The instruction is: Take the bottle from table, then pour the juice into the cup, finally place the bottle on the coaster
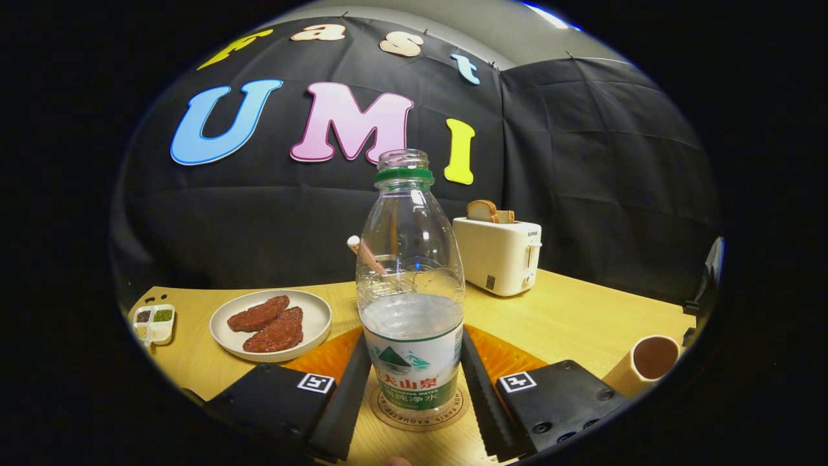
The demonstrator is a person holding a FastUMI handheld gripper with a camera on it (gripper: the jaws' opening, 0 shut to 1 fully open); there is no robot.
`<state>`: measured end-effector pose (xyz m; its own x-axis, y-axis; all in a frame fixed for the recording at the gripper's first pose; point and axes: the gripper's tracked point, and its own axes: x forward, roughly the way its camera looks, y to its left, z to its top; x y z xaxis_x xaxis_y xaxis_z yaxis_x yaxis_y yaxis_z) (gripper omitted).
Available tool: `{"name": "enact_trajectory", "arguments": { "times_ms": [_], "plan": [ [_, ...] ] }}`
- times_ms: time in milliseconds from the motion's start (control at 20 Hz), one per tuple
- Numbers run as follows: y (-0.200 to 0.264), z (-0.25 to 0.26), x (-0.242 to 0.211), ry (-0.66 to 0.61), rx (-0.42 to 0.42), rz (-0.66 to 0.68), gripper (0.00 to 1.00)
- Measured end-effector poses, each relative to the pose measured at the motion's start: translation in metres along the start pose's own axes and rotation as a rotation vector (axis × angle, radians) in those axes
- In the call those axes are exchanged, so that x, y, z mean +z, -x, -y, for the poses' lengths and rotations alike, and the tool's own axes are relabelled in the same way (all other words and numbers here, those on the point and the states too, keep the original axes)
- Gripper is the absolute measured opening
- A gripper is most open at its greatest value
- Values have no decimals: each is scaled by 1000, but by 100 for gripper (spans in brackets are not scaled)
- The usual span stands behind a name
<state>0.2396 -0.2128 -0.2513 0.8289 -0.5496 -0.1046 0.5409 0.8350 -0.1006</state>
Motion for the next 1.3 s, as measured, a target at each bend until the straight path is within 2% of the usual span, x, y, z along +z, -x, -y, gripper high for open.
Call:
{"name": "enact_trajectory", "arguments": {
  "times_ms": [200, 350, 700, 1000, 1300],
  "plan": [
    [3, 2, -5, -15, 0, -24, 80],
    [6, 5, -8, -22, 0, -41, 96],
    [28, 9, -15, -46, 14, -74, 96],
    [71, 4, -18, -37, 83, -108, 96],
    [130, 10, 26, -28, 187, -73, 96]
  ]
}}
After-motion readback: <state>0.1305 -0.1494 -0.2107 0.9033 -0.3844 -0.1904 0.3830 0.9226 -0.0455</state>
